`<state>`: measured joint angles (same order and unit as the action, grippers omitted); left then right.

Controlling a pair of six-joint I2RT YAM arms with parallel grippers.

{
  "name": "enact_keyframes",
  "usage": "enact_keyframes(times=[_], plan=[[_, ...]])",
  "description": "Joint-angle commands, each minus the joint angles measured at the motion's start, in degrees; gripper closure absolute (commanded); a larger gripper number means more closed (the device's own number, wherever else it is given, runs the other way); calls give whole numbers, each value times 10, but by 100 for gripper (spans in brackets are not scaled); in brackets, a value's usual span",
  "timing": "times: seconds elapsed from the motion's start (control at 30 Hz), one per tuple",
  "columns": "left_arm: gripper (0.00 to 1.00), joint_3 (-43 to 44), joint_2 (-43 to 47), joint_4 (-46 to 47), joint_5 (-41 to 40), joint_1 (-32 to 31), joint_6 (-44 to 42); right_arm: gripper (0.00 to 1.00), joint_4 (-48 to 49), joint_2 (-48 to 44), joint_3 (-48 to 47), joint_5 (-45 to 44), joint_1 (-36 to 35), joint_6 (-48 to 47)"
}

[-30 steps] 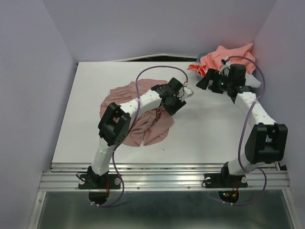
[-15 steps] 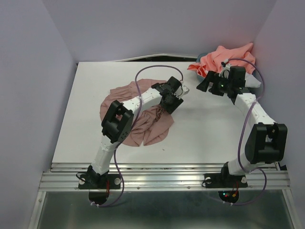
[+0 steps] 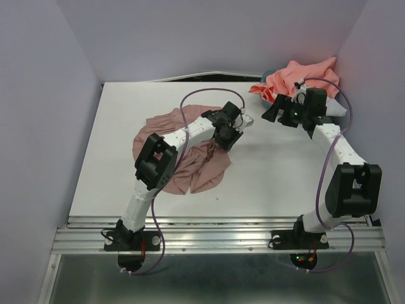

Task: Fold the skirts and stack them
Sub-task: Flatten the skirt out

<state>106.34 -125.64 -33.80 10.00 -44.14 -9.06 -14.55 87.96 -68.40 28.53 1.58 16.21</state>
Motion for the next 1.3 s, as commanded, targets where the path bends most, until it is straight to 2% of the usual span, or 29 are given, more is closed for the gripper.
enact_keyframes(times=[0.0,0.07,0.1,0.13,0.27,0.4,0.57,0.67,0.77,0.8,0.83,0.93,1.03,1.27], plan=[[76,33,1,-17,58,2,0,6,12,-17,4,6,10,-9],[83,35,0,-22,63,6,4,6,13,-15,2,6,10,-8],[94,38,0,-23,63,8,4,6,13,-15,2,8,10,-7],[100,40,3,-25,63,10,4,6,12,-14,1,8,10,-7],[100,61,38,-23,49,34,4,7,12,-14,0,17,10,-6],[100,77,121,-20,40,100,4,9,14,-10,1,62,10,-9],[100,34,189,-31,53,234,-13,10,27,2,14,94,10,6],[100,-66,229,-22,62,287,-42,13,49,14,24,123,10,30],[100,-212,266,25,56,319,-61,18,89,28,41,151,1,59],[100,-213,269,25,56,326,-61,20,89,31,43,152,1,63],[100,-258,271,50,54,333,-60,22,104,35,45,153,-10,66],[100,-322,260,81,44,348,-60,29,137,50,47,147,-40,83],[100,-351,231,91,21,358,-50,36,158,79,28,132,-84,82],[100,-374,181,93,-44,375,-42,44,179,174,-37,88,-161,90]])
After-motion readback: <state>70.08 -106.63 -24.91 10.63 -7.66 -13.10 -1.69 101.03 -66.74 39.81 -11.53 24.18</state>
